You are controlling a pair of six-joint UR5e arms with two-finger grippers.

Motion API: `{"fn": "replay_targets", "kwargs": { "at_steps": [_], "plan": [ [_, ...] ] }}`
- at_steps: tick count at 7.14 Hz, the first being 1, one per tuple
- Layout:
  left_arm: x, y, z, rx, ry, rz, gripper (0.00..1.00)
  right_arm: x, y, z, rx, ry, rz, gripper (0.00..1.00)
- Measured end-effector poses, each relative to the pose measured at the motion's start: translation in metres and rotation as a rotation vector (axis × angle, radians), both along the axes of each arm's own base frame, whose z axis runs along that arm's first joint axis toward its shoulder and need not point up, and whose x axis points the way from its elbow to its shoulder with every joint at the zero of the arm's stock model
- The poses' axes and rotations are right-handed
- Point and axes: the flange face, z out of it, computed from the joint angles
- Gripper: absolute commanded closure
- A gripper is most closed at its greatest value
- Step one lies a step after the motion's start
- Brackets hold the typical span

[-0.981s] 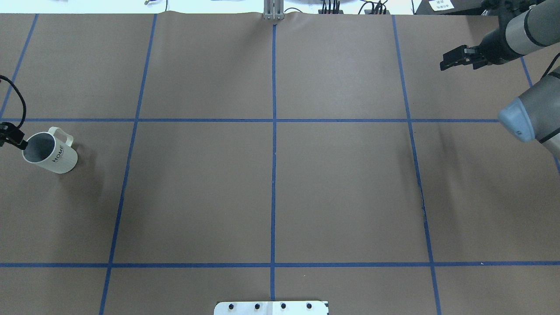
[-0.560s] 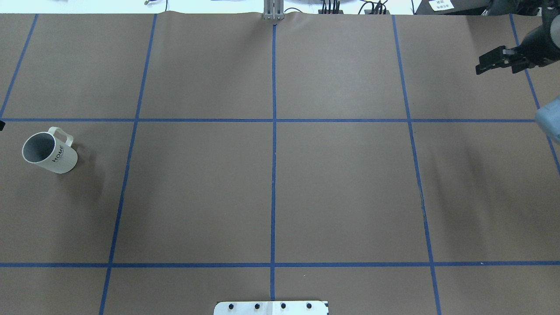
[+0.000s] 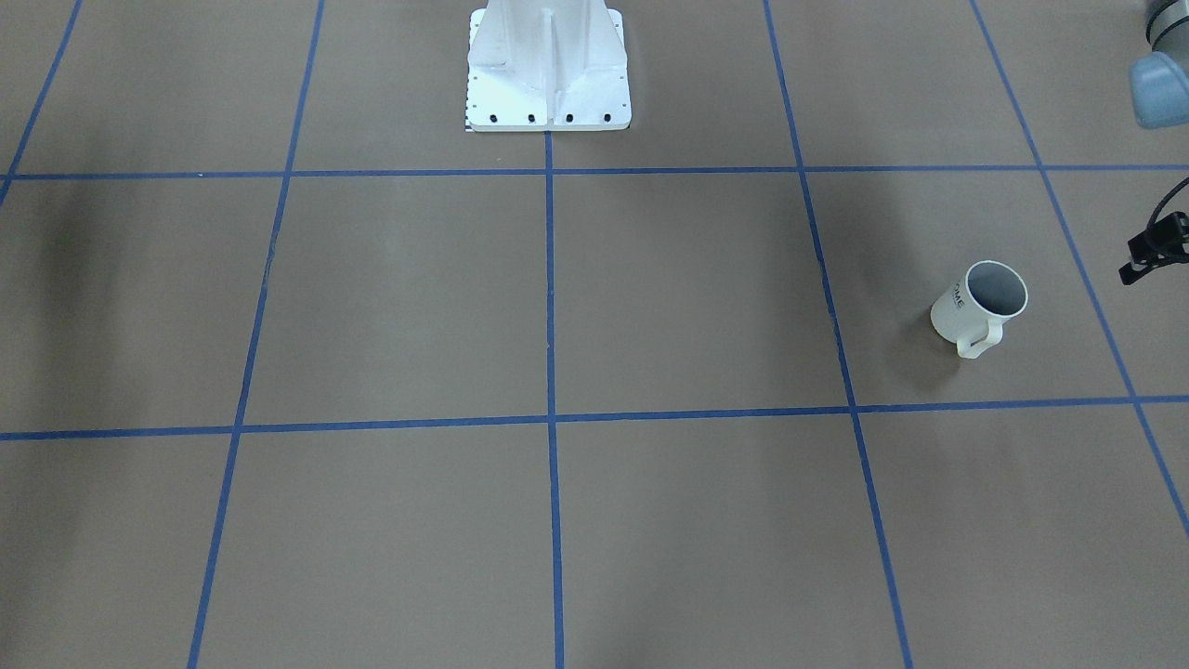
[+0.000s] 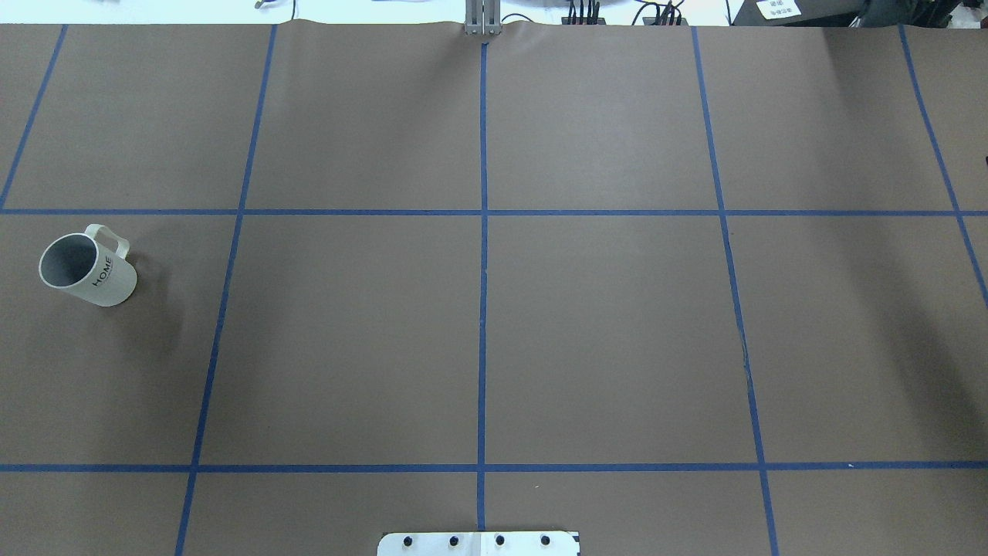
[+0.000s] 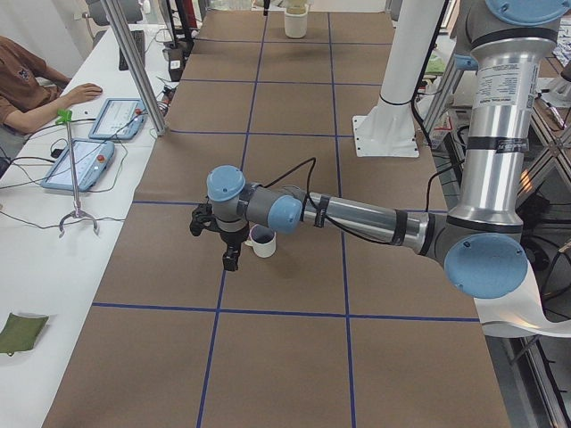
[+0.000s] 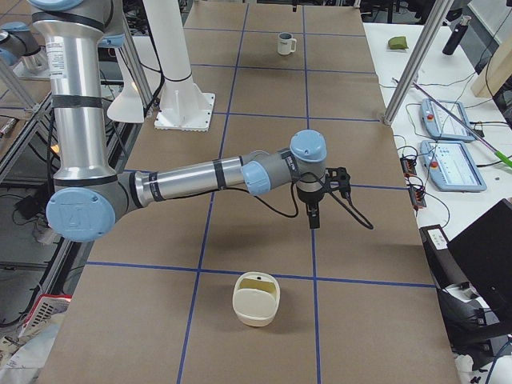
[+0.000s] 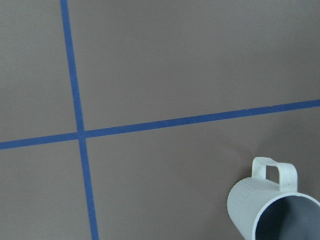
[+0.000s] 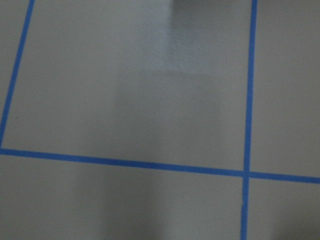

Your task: Left arm hands cup to right arm to dump lemon

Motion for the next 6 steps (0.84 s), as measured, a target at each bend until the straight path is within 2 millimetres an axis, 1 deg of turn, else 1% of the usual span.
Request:
{"fn": "replay_targets", "kwargs": {
  "at_steps": [1, 2, 3, 4, 6],
  "plan": [
    [-0.011, -0.003, -0.003, -0.004, -0.002, -0.005, 0.0, 0.012, 0.014, 0.018, -0.035, 0.005, 0.008, 0.01],
    [-0.021, -0.004, -0.005, -0.015, 0.003, -0.018, 0.0, 0.018, 0.024, 0.03, -0.063, 0.007, 0.016, 0.01],
    [-0.033, -0.002, -0.004, -0.048, 0.025, -0.039, 0.0, 0.02, 0.029, 0.037, -0.082, 0.004, 0.02, 0.01],
    [-0.045, 0.001, -0.003, -0.086, 0.05, -0.059, 0.0, 0.02, 0.031, 0.041, -0.095, -0.003, 0.021, 0.0],
    [-0.053, 0.001, -0.007, -0.09, 0.059, -0.073, 0.0, 0.02, 0.032, 0.042, -0.098, -0.009, 0.02, 0.01]
  ]
}}
